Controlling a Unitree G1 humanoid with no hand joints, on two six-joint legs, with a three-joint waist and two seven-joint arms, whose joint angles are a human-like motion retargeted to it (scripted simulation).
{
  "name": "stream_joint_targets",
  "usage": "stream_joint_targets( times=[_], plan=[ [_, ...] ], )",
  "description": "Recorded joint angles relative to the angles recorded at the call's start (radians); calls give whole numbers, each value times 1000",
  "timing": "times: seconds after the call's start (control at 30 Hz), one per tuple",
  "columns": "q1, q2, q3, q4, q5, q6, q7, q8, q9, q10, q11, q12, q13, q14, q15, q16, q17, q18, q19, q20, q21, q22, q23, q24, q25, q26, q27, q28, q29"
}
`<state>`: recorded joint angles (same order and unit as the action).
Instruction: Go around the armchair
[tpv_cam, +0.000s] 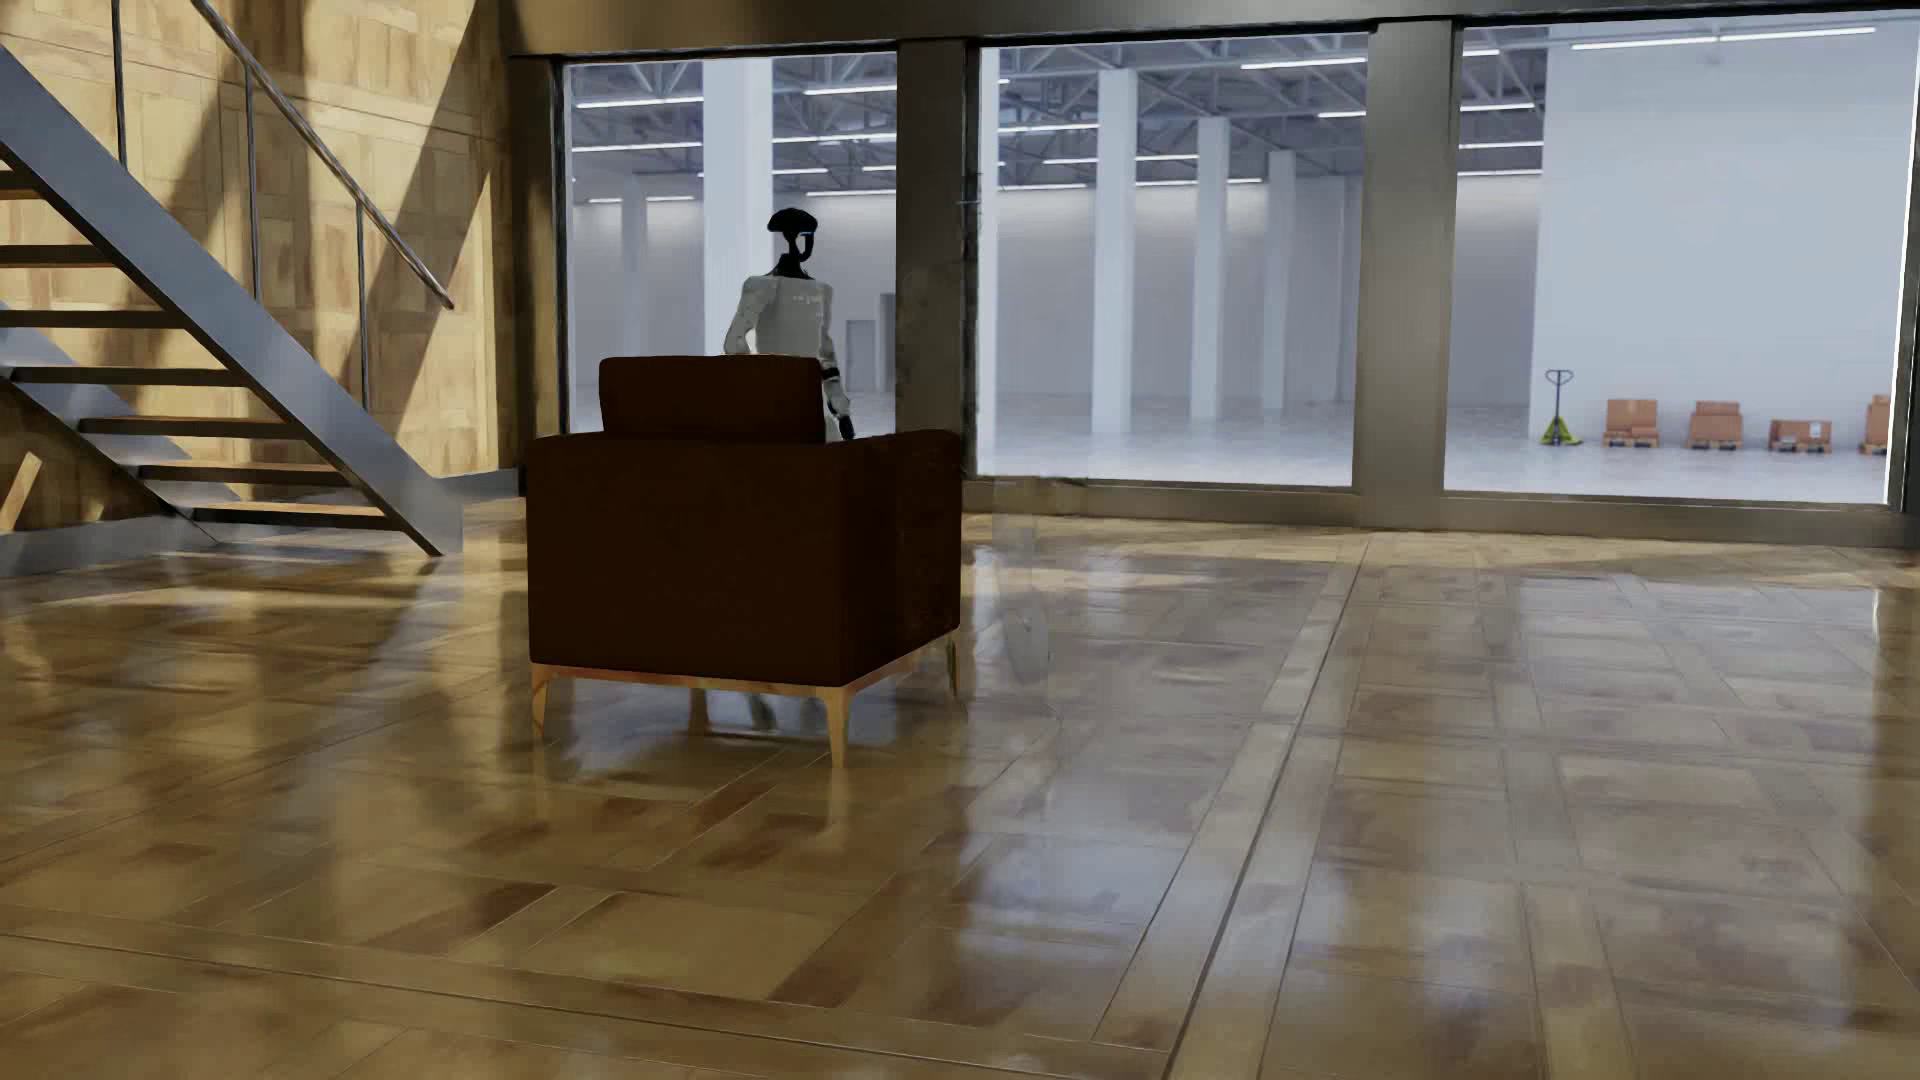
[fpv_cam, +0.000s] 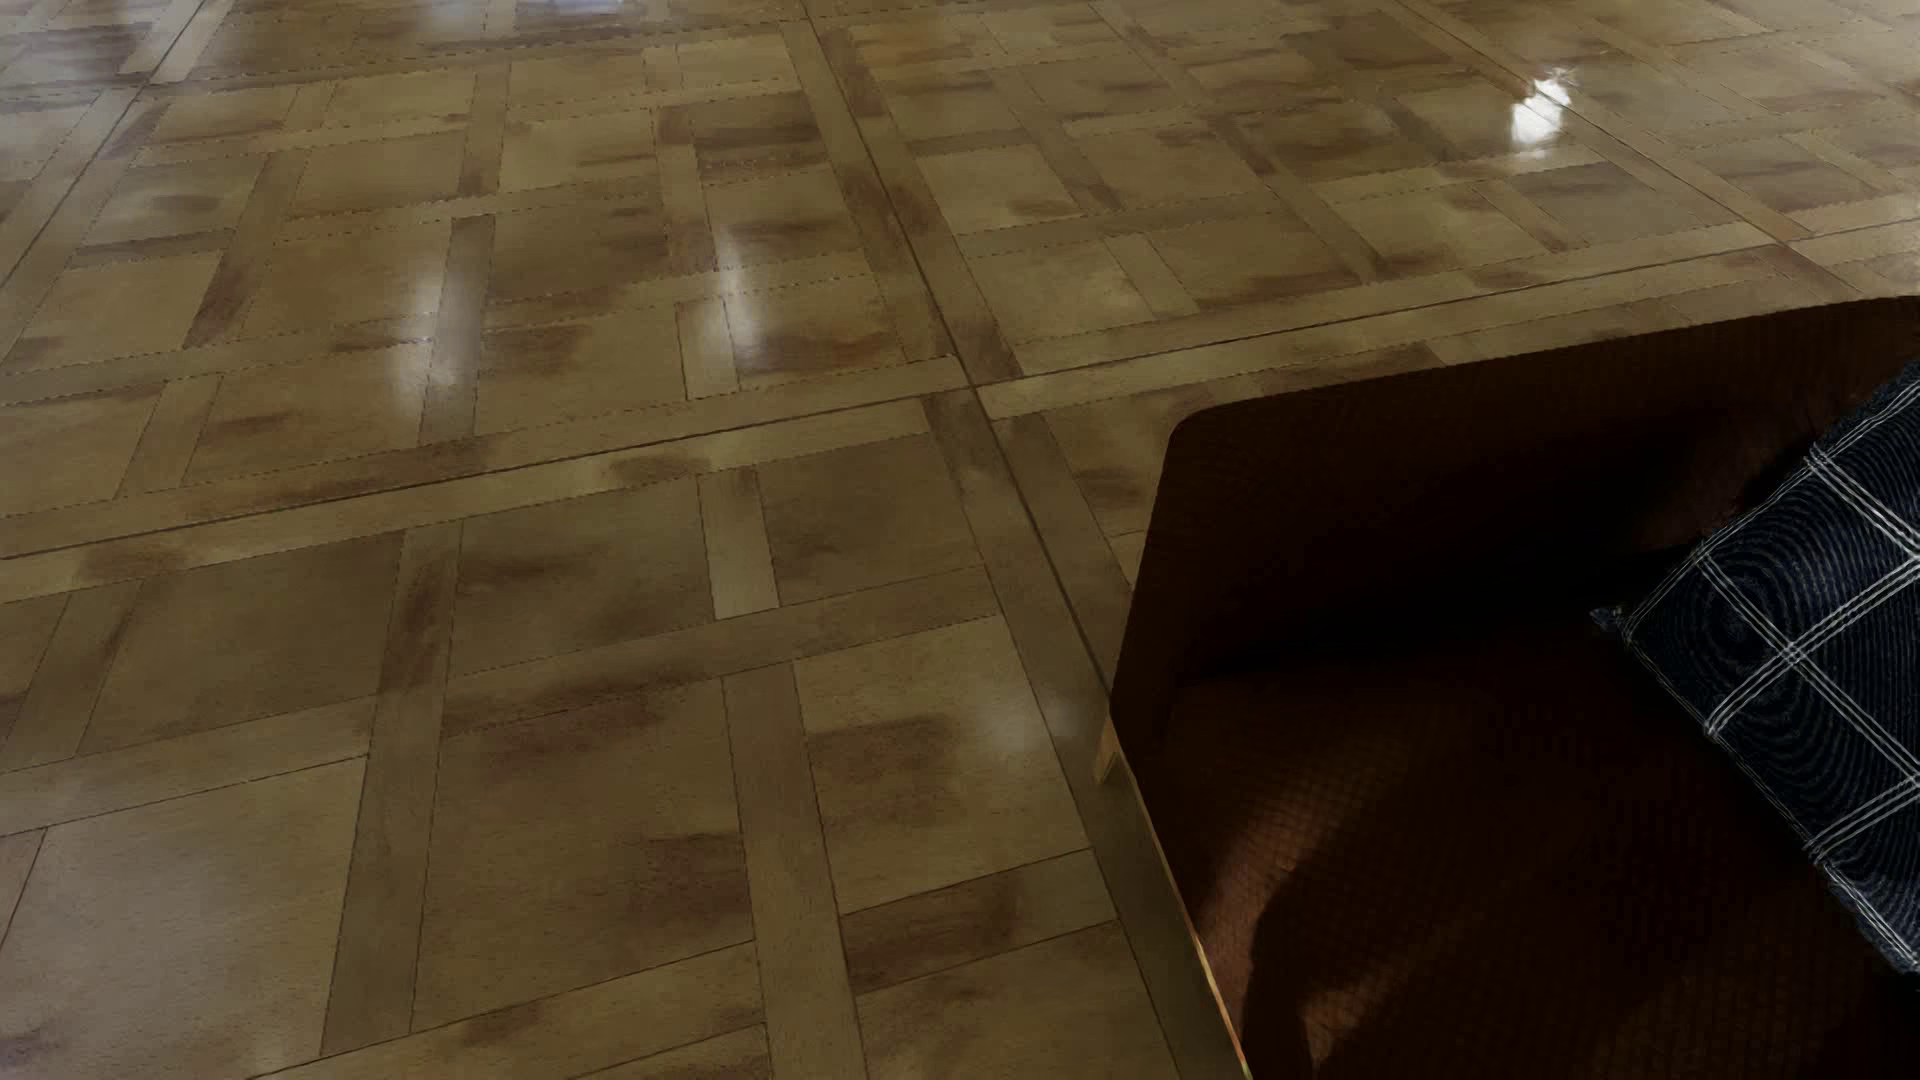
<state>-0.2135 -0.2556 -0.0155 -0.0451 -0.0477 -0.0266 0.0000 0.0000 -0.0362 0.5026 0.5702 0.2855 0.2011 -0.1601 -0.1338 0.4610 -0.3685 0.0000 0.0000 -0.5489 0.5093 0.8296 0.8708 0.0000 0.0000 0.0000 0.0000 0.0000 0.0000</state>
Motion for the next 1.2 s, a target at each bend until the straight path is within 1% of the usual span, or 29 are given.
stream_joint_targets(
  times=[0.1,0.17,0.23,0.33,0.43,0.6,0.7,0.77,0.8,0.87,0.9,0.93,0.97,1.0,1.03,1.1,1.2],
  plan=[
    [19,48,7,-17,-18,-12,0,0,-13,-19,-46,-26,17,-22,-32,-3,17,0,0,38,48,-7,19,0,0,0,0,0,0],
    [21,65,7,-14,-19,-7,0,0,-14,-22,-56,-44,10,-31,-37,-22,13,0,0,47,95,-4,43,0,0,0,0,0,0],
    [11,79,0,-13,-21,-5,0,0,-14,-18,-68,-49,2,-33,-48,-37,3,0,0,27,112,-37,50,0,0,0,0,0,0],
    [0,92,1,-13,-23,-4,0,0,-14,-14,-75,-46,-9,-39,-62,-58,-7,0,0,-6,86,-100,58,0,0,0,0,0,0],
    [-3,101,21,-14,-22,-11,0,0,-14,-10,-78,-35,-22,-44,-81,-71,-13,0,0,-14,69,-118,61,0,0,0,0,0,0],
    [-22,128,58,-25,-29,-16,0,0,-21,19,-86,-16,-33,-52,-119,-65,-18,0,0,-27,45,-77,37,0,0,0,0,0,0],
    [-27,115,71,-45,-39,-16,0,0,-29,34,-60,-5,-27,-77,-153,-61,-21,0,0,-31,16,-26,15,0,0,0,0,0,0],
    [-14,61,77,-62,-57,-18,0,0,-25,32,25,1,-25,-100,-153,-57,-24,0,0,-34,-7,0,11,0,0,0,0,0,0],
    [-4,16,75,-68,-70,-18,0,0,-19,29,101,3,-28,-112,-123,-56,-25,0,0,-36,-18,12,12,0,0,0,0,0,0],
    [27,-118,56,-74,-98,-12,0,0,-1,16,331,4,-34,-140,-6,-52,-24,0,0,-48,-41,32,10,0,0,0,0,0,0],
    [49,-191,39,-74,-104,-5,0,0,9,8,463,6,-35,-155,28,-48,-23,0,0,-54,-54,37,5,0,0,0,0,0,0],
    [72,-256,17,-70,-102,5,0,0,17,2,587,9,-33,-168,11,-44,-23,0,0,-57,-66,36,-5,0,0,0,0,0,0],
    [93,-312,-8,-63,-94,16,0,0,24,0,694,13,-27,-178,-42,-38,-23,0,0,-58,-75,33,-17,0,0,0,0,0,0],
    [111,-362,-32,-55,-82,29,0,0,30,1,775,15,-19,-187,-96,-33,-22,0,0,-57,-81,30,-27,0,0,0,0,0,0],
    [127,-405,-55,-45,-69,40,0,0,34,5,823,15,-10,-195,-121,-29,-22,0,0,-55,-83,28,-33,0,0,0,0,0,0],
    [154,-477,-97,-27,-43,56,0,0,42,15,821,10,8,-215,-89,-21,-20,0,0,-50,-80,28,-28,0,0,0,0,0,0],
    [203,-536,-141,-6,-16,64,0,0,52,18,657,-17,27,-232,-2,-14,-16,0,0,-47,-49,30,19,0,0,0,0,0,0]
  ],
)
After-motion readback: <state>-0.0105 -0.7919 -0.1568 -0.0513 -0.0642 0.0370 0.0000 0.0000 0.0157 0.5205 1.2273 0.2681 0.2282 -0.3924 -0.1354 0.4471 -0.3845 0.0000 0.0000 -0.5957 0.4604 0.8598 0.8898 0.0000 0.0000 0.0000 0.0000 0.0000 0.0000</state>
